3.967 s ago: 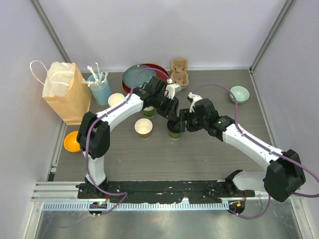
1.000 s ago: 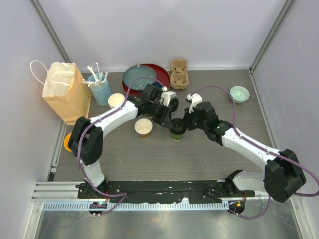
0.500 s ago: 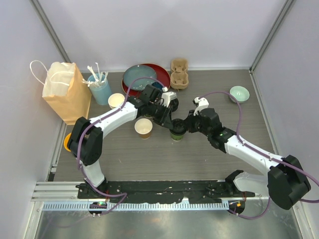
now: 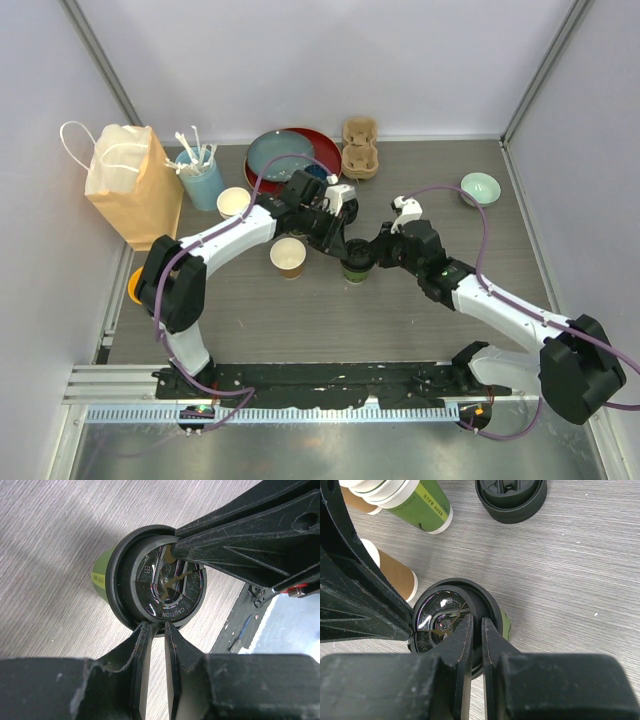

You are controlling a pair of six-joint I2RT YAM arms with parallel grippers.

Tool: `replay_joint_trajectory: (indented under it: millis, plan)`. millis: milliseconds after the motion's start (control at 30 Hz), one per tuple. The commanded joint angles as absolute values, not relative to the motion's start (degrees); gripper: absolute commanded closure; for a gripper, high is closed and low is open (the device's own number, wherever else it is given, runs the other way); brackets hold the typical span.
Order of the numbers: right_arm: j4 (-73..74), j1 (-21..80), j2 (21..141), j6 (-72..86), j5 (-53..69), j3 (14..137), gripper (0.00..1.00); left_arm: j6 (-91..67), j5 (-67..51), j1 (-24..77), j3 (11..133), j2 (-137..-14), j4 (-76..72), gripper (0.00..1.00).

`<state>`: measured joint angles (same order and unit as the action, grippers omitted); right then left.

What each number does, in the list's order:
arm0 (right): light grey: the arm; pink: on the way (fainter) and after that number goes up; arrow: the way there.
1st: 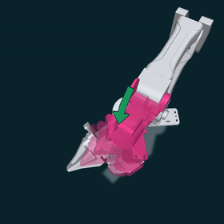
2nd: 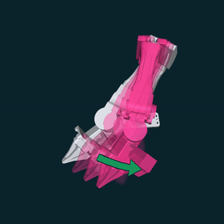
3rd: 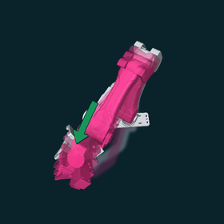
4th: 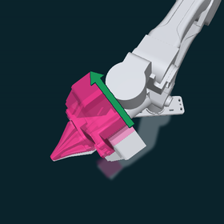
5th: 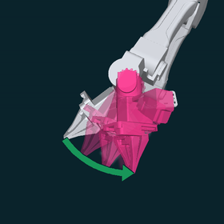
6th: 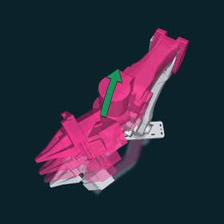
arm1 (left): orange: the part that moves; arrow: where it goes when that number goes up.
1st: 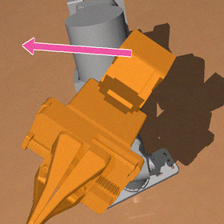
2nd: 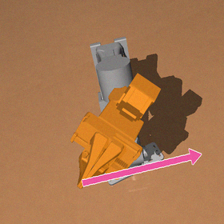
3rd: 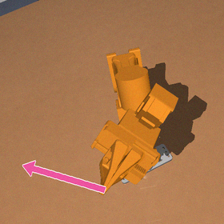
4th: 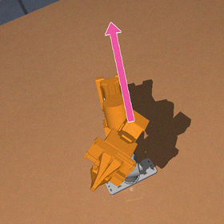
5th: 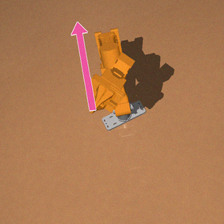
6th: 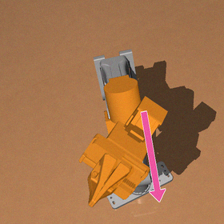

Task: Pack the takeout coffee

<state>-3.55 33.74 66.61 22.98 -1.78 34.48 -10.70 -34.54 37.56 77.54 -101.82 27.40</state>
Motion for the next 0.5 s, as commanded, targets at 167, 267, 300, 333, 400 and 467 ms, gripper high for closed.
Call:
replay_joint_trajectory:
  millis: [167,267,300,333,400,467]
  plan:
    - [13.10,36.65,66.45,23.82,0.79,30.58,0.99,-6.33,-26.97,38.23,79.00,-103.71,34.80,0.77]
    - [13.53,36.74,65.39,23.03,0.27,32.87,0.99,-6.42,-28.56,38.23,81.82,-103.27,35.24,0.72]
    - [13.62,36.74,64.96,22.77,-1.56,33.48,0.99,-6.42,-28.65,38.23,83.31,-103.18,35.42,0.69]
    - [13.88,36.74,64.69,22.50,-2.02,34.62,0.99,-6.50,-28.65,38.15,84.10,-103.18,35.51,0.68]
    - [14.50,36.65,64.34,21.36,-3.07,35.59,0.99,-7.12,-29.09,37.88,85.94,-102.92,35.68,0.65]
    - [15.46,36.74,64.16,20.31,-3.08,37.17,0.99,-7.82,-30.05,37.18,86.92,-102.92,35.77,0.63]
